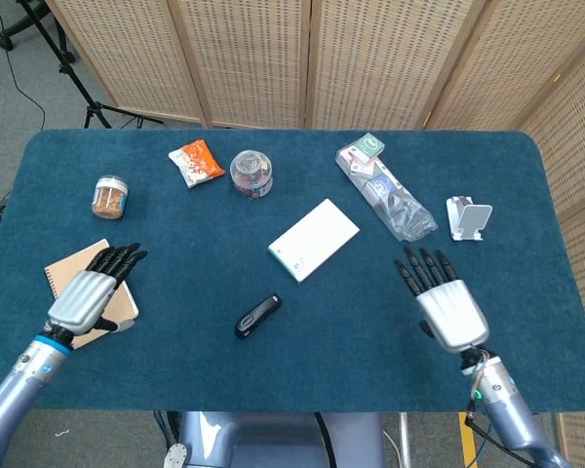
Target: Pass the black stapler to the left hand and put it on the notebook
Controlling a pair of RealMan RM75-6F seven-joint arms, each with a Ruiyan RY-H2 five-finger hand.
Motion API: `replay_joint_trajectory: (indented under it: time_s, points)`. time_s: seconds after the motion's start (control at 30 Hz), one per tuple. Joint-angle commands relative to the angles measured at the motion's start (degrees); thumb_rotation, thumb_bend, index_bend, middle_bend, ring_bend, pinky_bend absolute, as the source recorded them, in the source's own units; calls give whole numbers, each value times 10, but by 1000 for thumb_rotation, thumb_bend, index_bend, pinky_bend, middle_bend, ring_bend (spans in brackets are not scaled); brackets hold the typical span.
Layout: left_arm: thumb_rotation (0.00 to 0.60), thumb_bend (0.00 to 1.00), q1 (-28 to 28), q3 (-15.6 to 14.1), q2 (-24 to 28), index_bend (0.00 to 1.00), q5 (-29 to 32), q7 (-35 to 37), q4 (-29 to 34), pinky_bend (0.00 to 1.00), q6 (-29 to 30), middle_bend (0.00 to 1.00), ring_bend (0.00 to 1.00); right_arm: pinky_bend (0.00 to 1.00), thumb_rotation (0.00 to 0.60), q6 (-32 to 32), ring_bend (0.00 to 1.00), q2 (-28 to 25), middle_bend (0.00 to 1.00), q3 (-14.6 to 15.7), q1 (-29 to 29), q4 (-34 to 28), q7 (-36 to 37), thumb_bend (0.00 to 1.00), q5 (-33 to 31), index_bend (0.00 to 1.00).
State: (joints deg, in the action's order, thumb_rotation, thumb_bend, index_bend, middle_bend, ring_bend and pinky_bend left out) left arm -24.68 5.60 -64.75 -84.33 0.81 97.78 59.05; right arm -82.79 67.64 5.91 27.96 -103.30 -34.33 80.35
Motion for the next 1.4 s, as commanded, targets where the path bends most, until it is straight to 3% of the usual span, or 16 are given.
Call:
replay_joint_trajectory:
  time_s: [0.03, 0.3, 0.63, 0.93, 1.17, 1.4]
  points:
    - [600, 0, -27, 8, -20, 0, -5, 3, -4, 0, -24, 0, 0, 66, 600, -56, 0, -14, 0, 22, -67, 74, 70, 0, 19, 0]
    - [600, 0, -68, 29, -92, 0, 85, -88, 42, 0, -59, 0, 0, 33, 600, -121, 0, 23, 0, 2, -158, 149, 188, 0, -3, 0]
    - [600, 0, -123, 37, -205, 0, 225, -234, 78, 0, -54, 0, 0, 33, 600, -107, 0, 21, 0, -12, -177, 181, 272, 0, 34, 0]
    - [600, 0, -167, 35, -305, 0, 303, -328, 24, 0, -21, 0, 0, 33, 600, -93, 0, 9, 0, -31, -187, 182, 301, 0, 45, 0]
    - [600, 0, -181, 40, -355, 0, 322, -336, -40, 0, -3, 0, 0, 32, 600, -79, 0, 5, 0, -42, -193, 183, 311, 0, 47, 0]
    - [600, 0, -179, 42, -370, 0, 321, -320, -82, 0, 6, 0, 0, 33, 600, -70, 0, 3, 0, -49, -197, 182, 316, 0, 54, 0]
